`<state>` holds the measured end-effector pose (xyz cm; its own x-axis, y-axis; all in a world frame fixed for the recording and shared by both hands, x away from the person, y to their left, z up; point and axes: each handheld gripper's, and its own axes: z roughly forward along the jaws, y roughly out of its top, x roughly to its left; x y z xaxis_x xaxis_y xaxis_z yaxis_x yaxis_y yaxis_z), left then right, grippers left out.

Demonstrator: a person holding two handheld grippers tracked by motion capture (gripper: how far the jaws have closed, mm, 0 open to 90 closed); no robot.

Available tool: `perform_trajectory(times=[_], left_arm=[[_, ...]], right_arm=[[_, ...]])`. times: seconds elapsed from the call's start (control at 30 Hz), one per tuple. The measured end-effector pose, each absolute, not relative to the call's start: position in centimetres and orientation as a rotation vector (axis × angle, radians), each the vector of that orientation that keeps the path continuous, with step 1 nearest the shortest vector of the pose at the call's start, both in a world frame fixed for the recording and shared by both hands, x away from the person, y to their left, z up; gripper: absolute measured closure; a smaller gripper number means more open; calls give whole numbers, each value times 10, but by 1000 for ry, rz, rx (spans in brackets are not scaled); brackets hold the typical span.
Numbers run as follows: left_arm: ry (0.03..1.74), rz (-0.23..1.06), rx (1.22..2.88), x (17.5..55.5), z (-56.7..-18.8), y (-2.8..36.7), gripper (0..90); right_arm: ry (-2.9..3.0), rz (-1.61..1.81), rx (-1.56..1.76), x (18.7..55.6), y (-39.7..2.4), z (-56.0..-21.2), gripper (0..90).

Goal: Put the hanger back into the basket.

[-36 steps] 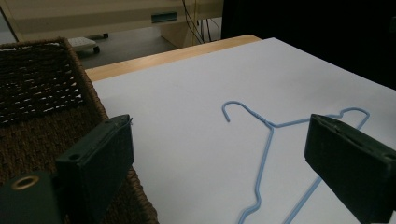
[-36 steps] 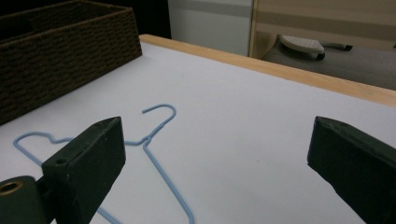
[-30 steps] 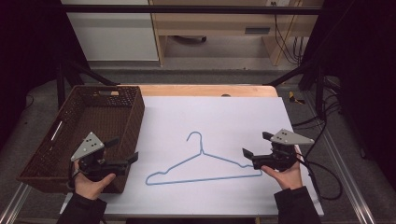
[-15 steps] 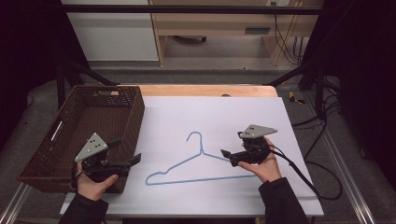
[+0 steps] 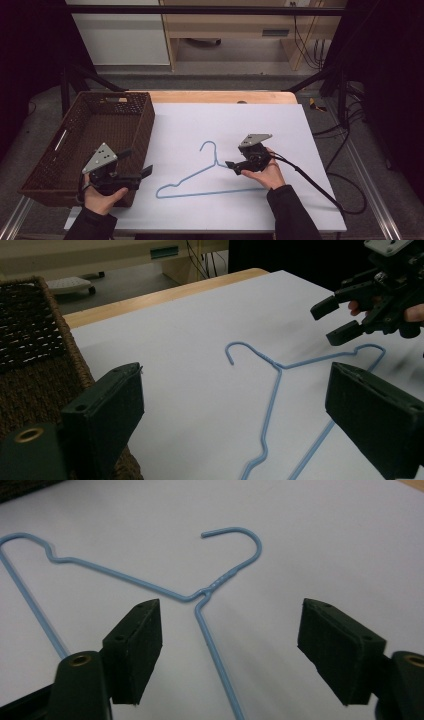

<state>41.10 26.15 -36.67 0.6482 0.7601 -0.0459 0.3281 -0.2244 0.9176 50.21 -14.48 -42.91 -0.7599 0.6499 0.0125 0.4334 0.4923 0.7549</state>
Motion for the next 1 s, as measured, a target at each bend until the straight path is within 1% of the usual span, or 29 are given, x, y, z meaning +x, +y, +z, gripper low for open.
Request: perform_trajectory(times=[0.07,0.1,0.13,0.17,0.23,0.27,0.3,0.33,0.4,0.53,0.57,0.6,0.63,0.67,0.77,1.0], left_arm=[[867,510,1816,411,-367,261,84],[862,512,1822,411,-367,260,84],[862,512,1822,411,-367,260,84],[860,508,1822,411,-367,260,84],[859,508,1823,411,-367,259,83],[859,508,1823,411,-367,259,84],[856,509,1822,411,-366,259,84],[856,509,1822,411,-366,259,84],[857,507,1820,410,-366,259,84],[858,505,1821,411,-366,260,84],[858,505,1821,411,-366,260,84],[857,506,1823,411,-367,260,84],[857,505,1822,411,-367,260,84],[853,506,1826,411,-367,259,84],[853,506,1828,411,-367,258,85],[849,500,1837,411,-368,256,87]], right_arm=[[2486,1120,919,505,-143,-434,341],[2493,1106,916,506,-142,-435,364],[2493,1106,916,506,-142,-435,364],[2519,1078,897,507,-142,-440,418],[2541,1052,892,508,-140,-444,465],[2541,1052,892,508,-140,-444,465],[2569,1021,887,509,-139,-448,508],[2569,1021,887,509,-139,-448,508],[2603,981,883,511,-137,-454,574],[2629,951,884,512,-137,-459,650],[2629,951,884,512,-137,-459,650],[2644,931,893,513,-138,-461,684],[2644,931,893,513,-138,-461,684],[2654,918,894,513,-138,-463,714],[2672,900,879,514,-138,-465,758],[2693,904,862,515,-139,-466,808]])
